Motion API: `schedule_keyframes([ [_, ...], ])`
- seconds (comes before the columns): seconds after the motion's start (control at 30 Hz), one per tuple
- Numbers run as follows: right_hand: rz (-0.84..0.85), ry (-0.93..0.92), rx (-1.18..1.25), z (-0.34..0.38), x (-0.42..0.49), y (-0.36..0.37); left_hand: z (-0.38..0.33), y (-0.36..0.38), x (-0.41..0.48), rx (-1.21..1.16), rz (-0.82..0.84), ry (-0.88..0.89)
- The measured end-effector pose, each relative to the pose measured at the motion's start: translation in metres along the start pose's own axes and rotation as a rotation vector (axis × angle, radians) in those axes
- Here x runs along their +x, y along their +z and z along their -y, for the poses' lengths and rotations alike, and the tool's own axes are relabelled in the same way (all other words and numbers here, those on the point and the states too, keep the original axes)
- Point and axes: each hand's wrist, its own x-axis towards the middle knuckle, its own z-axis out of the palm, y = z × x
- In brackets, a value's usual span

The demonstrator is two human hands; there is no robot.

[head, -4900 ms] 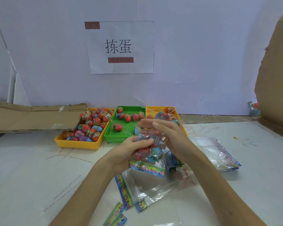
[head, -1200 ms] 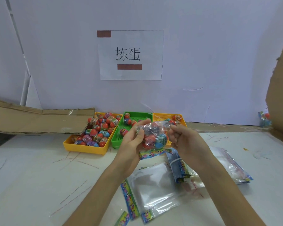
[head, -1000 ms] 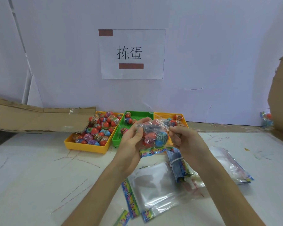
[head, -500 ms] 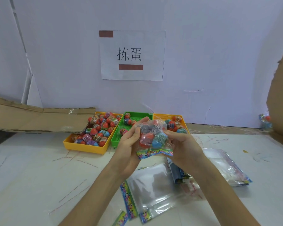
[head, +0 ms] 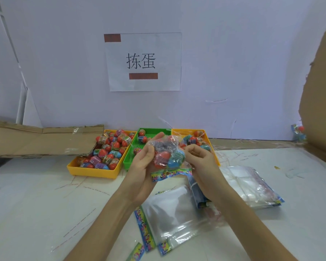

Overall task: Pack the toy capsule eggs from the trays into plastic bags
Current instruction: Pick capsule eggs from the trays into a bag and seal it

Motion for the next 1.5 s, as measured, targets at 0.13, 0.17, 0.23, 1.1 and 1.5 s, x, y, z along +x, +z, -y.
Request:
schedule_keyframes([
  [0.13, -0.038, -0.198, -0.217, 0.004, -0.003, 0.0, 0.0, 0.001, 0.002, 0.16, -0.042, 0.076],
  [0.17, -0.024, -0.21, -0.257, 0.004, -0.003, -0.001, 0.0, 0.001, 0.003, 0.19, -0.062, 0.097],
  [0.23, 0.006, -0.186, -0.294, 0.005, -0.001, -0.003, 0.0, 0.0, 0.004, 0.262, -0.103, 0.14],
  [1.1, 0.192, -0.003, -0.198, -0.003, -0.001, 0.001, 0.01, 0.001, 0.0, 0.513, -0.055, 0.197],
  [1.5, 0.085, -0.149, -0.193, -0.003, 0.0, 0.003, 0.012, -0.004, 0.005, 0.415, -0.132, 0.111],
])
